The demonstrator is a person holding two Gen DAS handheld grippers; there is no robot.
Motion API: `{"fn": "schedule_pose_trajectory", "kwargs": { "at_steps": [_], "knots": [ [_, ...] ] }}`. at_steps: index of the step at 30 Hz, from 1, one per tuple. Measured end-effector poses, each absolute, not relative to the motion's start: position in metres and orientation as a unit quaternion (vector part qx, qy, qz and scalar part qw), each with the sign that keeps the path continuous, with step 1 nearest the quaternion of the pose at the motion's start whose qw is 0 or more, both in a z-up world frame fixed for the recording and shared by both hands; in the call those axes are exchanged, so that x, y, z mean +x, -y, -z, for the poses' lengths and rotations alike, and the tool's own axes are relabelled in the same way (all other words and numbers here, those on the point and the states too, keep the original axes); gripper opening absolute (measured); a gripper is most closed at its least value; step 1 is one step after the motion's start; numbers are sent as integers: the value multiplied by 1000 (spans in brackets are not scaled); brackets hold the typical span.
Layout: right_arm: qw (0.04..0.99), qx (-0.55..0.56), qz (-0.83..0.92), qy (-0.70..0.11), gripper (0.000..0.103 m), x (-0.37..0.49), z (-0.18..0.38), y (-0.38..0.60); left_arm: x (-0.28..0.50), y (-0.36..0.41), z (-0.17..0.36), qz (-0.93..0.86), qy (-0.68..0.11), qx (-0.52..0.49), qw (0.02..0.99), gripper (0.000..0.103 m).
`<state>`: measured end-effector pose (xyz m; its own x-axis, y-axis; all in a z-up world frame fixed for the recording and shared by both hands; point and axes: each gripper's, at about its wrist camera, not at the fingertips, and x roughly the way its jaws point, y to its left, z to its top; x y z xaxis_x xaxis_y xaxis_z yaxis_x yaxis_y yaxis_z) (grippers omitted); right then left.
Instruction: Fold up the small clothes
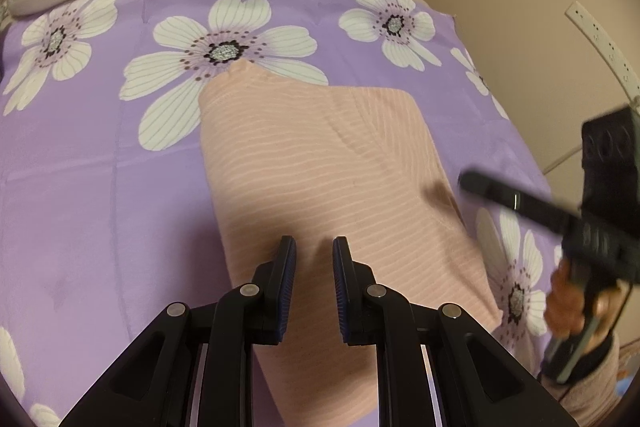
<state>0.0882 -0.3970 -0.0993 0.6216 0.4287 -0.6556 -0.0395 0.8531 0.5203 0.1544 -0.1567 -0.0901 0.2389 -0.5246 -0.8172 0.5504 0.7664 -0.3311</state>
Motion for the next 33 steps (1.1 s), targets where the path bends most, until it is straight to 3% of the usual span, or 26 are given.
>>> {"fn": "schedule_pose_trajectory", "kwargs": {
  "at_steps": [6,11,15,16,33],
  "knots": [
    [864,175,-78,-466,10,83,130,391,154,166,96,346,-518,18,782,15],
    [867,174,-69,-461,7,81,134,398,151,170,96,348,-516,26,782,15],
    [870,175,-65,-455,11,74,129,397,145,170,96,349,-511,35,784,15],
    [872,175,-65,-452,16,71,126,396,142,169,96,350,-510,37,785,15],
    [878,90,-38,-468,17,34,133,364,99,161,113,357,-514,55,778,15]
  ]
}}
